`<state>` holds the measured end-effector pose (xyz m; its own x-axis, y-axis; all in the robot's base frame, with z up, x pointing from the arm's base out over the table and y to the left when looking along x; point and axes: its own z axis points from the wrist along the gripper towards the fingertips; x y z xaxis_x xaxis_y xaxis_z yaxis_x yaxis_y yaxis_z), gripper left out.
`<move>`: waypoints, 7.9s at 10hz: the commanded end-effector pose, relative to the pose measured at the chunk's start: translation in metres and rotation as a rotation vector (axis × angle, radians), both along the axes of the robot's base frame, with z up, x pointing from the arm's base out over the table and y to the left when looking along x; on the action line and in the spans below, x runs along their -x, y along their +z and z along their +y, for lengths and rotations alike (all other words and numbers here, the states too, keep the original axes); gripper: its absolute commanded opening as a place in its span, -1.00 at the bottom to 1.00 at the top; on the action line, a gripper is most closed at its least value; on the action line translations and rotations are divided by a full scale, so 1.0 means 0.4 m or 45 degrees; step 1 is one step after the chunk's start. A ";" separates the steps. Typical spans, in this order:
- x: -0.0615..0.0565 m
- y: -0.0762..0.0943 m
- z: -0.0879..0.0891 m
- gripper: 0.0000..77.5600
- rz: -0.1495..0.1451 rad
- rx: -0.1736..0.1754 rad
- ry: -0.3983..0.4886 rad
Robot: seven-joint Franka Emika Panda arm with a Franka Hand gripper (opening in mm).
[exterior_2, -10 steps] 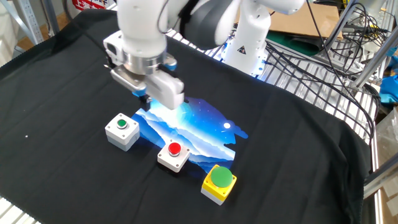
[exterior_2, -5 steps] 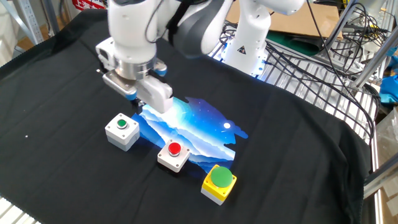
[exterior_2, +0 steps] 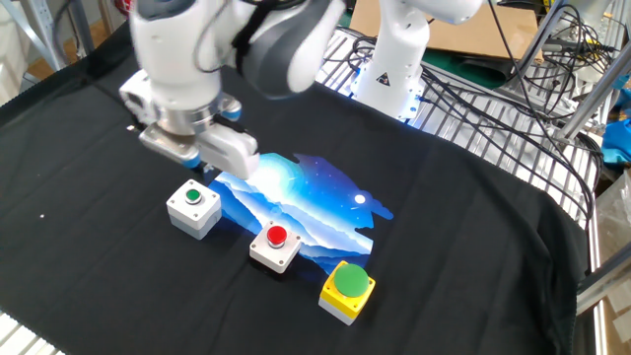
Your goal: Press three buttons from left to right in sequence
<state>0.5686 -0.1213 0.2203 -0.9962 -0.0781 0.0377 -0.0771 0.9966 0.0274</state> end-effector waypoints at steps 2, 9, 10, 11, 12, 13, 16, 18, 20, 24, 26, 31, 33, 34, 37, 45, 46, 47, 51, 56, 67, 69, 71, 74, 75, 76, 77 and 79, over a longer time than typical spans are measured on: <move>0.007 -0.035 0.016 -1.00 -0.013 -0.044 0.048; -0.005 -0.027 0.061 -1.00 -0.023 0.061 -0.102; -0.005 -0.027 0.061 -1.00 -0.021 0.057 -0.115; -0.005 -0.027 0.061 -1.00 -0.034 0.064 -0.133; -0.005 -0.027 0.061 -1.00 -0.040 0.067 -0.141; -0.005 -0.027 0.061 1.00 -0.047 0.061 -0.144; -0.005 -0.027 0.061 1.00 -0.047 0.061 -0.144; -0.005 -0.027 0.061 1.00 -0.047 0.061 -0.144; -0.005 -0.027 0.061 1.00 -0.047 0.061 -0.144; -0.005 -0.027 0.061 1.00 -0.047 0.061 -0.144; -0.005 -0.027 0.061 1.00 -0.047 0.061 -0.144; -0.005 -0.027 0.061 1.00 -0.038 -0.052 -0.019; -0.005 -0.027 0.061 1.00 -0.004 -0.026 -0.013; -0.005 -0.027 0.061 1.00 0.031 0.010 -0.031; 0.007 -0.020 0.064 1.00 0.085 0.054 -0.120; 0.066 -0.115 0.060 1.00 0.027 0.059 -0.128; 0.064 -0.116 0.058 1.00 0.037 0.058 -0.118; 0.062 -0.115 0.057 1.00 0.050 0.058 -0.112; -0.010 -0.114 0.022 1.00 0.136 0.040 -0.069; -0.004 -0.160 0.028 1.00 0.118 0.038 -0.093; 0.031 -0.183 0.016 1.00 0.069 0.036 -0.099; 0.030 -0.186 0.014 1.00 0.069 0.036 -0.094; 0.031 -0.192 0.015 1.00 0.066 0.035 -0.095; 0.029 -0.196 0.013 1.00 0.064 0.034 -0.093; 0.030 -0.197 0.013 1.00 0.064 0.034 -0.092; 0.030 -0.199 0.013 1.00 0.064 0.034 -0.092; 0.031 -0.202 0.013 1.00 0.064 0.034 -0.091; 0.031 -0.205 0.014 1.00 0.064 0.033 -0.086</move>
<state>0.5564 -0.1156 0.1392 -0.9961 -0.0088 0.0880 -0.0086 1.0000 0.0028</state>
